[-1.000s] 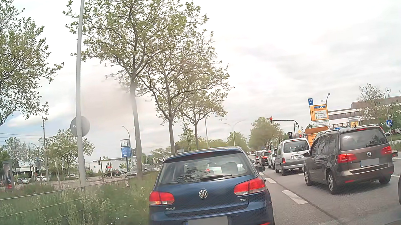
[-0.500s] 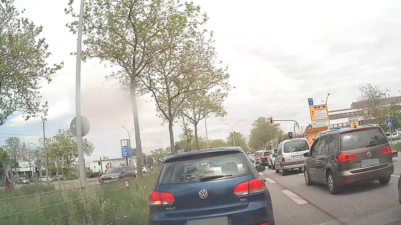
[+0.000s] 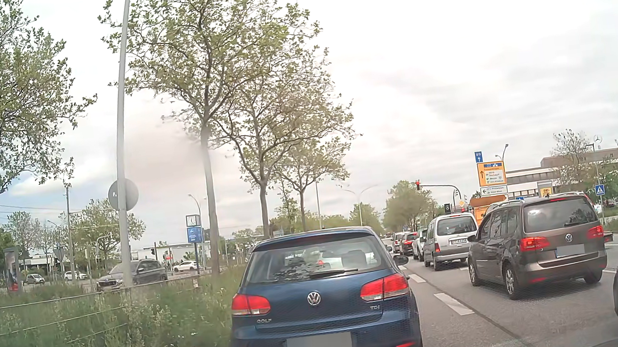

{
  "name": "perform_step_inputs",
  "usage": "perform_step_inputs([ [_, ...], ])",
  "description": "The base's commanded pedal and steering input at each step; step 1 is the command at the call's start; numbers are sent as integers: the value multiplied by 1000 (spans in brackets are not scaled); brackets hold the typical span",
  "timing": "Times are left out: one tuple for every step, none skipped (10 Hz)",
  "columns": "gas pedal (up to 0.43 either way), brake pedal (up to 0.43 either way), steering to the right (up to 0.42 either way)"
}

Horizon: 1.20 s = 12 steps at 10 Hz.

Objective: Follow the waypoints while adhering to traffic rules and regulations

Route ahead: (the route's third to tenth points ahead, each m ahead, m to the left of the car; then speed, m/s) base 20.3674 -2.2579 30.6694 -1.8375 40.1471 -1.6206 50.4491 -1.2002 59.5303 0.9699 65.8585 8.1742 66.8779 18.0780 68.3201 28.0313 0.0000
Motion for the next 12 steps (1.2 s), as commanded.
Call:
perform_step_inputs([
  [0,274,4],
  [0,274,4],
  [0,274,4],
  [0,274,4],
  [0,274,4],
  [0,274,4],
  [0,274,4],
  [0,274,4],
  [0,274,4],
  [0,274,4],
  [0,274,4],
  [0,274,4],
])
